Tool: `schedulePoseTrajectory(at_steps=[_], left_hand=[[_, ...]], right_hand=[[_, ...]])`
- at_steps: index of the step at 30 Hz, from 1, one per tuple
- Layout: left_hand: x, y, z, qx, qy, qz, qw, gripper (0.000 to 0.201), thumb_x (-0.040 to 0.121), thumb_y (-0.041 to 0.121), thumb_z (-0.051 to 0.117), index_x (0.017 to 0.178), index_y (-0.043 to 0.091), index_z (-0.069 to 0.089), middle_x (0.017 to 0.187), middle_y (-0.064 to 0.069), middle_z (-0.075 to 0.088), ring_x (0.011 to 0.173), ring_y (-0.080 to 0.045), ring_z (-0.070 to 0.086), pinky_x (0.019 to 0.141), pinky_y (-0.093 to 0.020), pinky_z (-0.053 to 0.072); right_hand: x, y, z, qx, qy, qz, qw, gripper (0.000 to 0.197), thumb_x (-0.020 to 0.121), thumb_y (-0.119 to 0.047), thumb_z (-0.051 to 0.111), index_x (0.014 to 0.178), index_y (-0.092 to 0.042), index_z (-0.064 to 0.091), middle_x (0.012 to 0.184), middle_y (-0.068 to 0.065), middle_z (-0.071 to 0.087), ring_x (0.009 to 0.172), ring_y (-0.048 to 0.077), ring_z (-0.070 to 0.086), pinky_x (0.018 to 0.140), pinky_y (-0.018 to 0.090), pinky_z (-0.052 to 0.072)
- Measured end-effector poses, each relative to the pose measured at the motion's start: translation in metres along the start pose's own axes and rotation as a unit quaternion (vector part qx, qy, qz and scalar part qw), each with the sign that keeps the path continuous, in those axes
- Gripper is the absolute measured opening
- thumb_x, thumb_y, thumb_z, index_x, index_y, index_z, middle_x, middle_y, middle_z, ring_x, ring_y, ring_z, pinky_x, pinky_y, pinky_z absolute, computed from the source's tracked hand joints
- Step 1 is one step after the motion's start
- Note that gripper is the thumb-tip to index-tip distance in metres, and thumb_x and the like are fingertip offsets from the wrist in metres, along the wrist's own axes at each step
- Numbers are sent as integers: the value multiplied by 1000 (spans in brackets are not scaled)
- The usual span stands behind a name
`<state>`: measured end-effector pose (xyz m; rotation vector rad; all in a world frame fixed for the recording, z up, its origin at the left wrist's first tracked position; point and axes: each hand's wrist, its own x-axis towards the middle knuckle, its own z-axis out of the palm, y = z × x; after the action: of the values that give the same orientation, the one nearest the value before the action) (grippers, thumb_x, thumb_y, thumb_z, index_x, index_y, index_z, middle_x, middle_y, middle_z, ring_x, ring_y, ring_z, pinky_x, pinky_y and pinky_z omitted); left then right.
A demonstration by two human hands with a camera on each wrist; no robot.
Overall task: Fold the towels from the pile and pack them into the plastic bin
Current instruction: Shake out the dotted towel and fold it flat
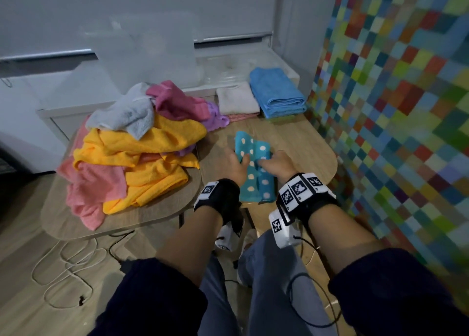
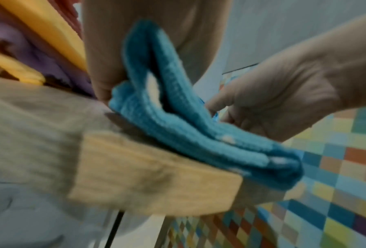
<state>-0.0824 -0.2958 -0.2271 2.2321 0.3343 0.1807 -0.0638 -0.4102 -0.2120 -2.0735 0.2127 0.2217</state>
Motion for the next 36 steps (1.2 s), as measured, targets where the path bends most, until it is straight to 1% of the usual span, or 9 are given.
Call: schedulePoseTrajectory(at_steps=[4,6,10,14,16,18,24,31,36], left_hand=[[14,15,-9,-271,-48,-20,961,38,91,26,58,112,1,40,112,-12,58,90,-22,62,65,-18,48],[25,28,-18,-361,-65,-35,929,42,86,31,62,116,8,42,113,-12,61,89,-23,64,80,-35,56],[54,58,-31,-446,-27,4,895,25,91,-2,48,92,19,35,82,-4,48,64,-14,52,50,-20,50],[87,86,-27,-426,-23,82,900,22,90,-5,45,78,13,51,85,-8,58,67,-8,61,59,-19,52],[103,102,-23,-422,0,78,903,24,94,-4,39,95,4,62,95,-9,62,68,-4,64,62,-18,54],[122,120,-17,-414,4,81,907,29,95,-4,39,113,-1,60,109,-11,62,83,-12,65,67,-19,56],[173,153,6,-379,-24,82,921,40,92,-5,45,131,2,50,136,-16,50,116,-29,56,93,-34,50],[201,122,45,-313,-95,-30,945,47,91,-6,47,138,-2,38,138,-21,46,121,-34,51,102,-39,44],[205,108,54,-322,-36,6,946,45,91,1,50,135,3,45,135,-19,50,118,-31,55,101,-45,46]], right_hand=[[14,-19,-13,195,-40,50,979,14,82,-4,54,92,-6,62,94,17,66,76,29,64,69,36,53],[28,-33,-25,221,-24,34,974,18,80,-7,53,97,-6,59,97,20,64,78,30,62,72,40,52],[53,-66,-56,263,29,-32,964,23,83,-5,54,105,-4,56,95,14,63,80,26,61,66,35,52],[84,-97,-77,262,60,-93,959,19,83,-2,59,98,-11,51,94,9,61,78,20,61,68,33,53],[103,-109,-84,243,82,-114,960,28,81,-4,62,104,-13,49,105,11,63,90,24,64,79,38,55],[124,-120,-92,213,109,-136,961,31,80,-5,63,107,-12,51,112,12,63,98,26,64,88,42,53],[194,-135,-112,162,147,-160,962,31,88,-9,57,118,-6,49,116,12,61,103,27,61,93,42,50],[242,-94,-92,12,81,-139,987,36,94,-15,52,127,-4,44,128,16,53,115,30,54,98,36,44],[242,-87,-86,-33,132,-187,973,40,93,-15,53,130,-4,41,129,15,51,118,29,49,97,32,37]])
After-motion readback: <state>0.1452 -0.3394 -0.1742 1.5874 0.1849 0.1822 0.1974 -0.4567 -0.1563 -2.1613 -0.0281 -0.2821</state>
